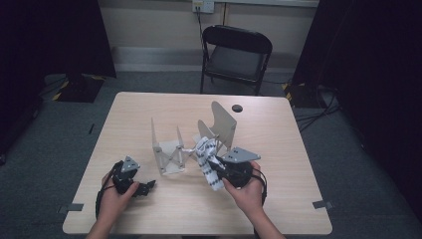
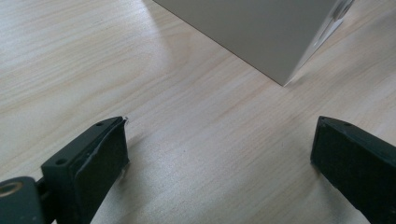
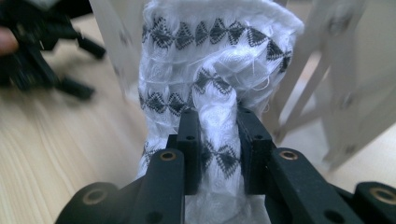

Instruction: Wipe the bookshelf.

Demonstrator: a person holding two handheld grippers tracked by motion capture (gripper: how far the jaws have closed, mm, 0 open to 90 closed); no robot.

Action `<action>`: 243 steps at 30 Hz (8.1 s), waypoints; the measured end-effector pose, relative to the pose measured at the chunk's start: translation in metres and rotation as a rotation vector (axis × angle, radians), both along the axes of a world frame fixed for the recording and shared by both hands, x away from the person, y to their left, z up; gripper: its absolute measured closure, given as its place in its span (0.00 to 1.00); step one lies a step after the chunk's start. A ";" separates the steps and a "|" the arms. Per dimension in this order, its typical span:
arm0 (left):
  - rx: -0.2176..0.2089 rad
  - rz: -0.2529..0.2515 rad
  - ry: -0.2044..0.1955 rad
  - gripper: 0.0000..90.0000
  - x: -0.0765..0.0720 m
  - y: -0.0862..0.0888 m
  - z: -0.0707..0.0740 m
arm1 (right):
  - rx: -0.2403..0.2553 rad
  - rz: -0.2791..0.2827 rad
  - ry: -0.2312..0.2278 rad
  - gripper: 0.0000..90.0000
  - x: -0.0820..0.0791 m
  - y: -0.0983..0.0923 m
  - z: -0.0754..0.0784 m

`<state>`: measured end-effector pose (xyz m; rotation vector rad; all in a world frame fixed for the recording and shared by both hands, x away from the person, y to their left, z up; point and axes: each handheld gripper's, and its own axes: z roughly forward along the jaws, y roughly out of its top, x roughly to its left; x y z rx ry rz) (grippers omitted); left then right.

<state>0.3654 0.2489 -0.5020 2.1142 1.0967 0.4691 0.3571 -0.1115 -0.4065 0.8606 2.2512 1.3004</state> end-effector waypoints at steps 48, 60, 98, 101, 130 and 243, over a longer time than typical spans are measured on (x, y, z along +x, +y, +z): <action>-0.001 0.001 0.000 0.04 0.000 0.000 0.000 | -0.054 0.022 0.105 0.81 -0.003 0.000 -0.040; -0.001 0.001 0.001 0.04 0.000 0.000 0.000 | -0.034 0.015 0.018 0.81 0.012 0.027 -0.013; -0.001 0.002 0.001 0.04 0.000 0.000 0.000 | -0.073 0.051 0.135 0.80 -0.001 0.020 -0.048; 0.000 0.002 0.001 0.04 0.000 0.000 0.000 | -0.037 0.040 0.076 0.81 -0.002 0.019 -0.029; -0.001 0.002 0.001 0.04 0.000 0.000 0.000 | -0.112 0.030 0.156 0.80 0.014 0.049 -0.068; -0.002 0.002 0.001 0.04 0.000 0.000 0.000 | 0.014 0.054 -0.015 0.84 0.003 0.067 0.002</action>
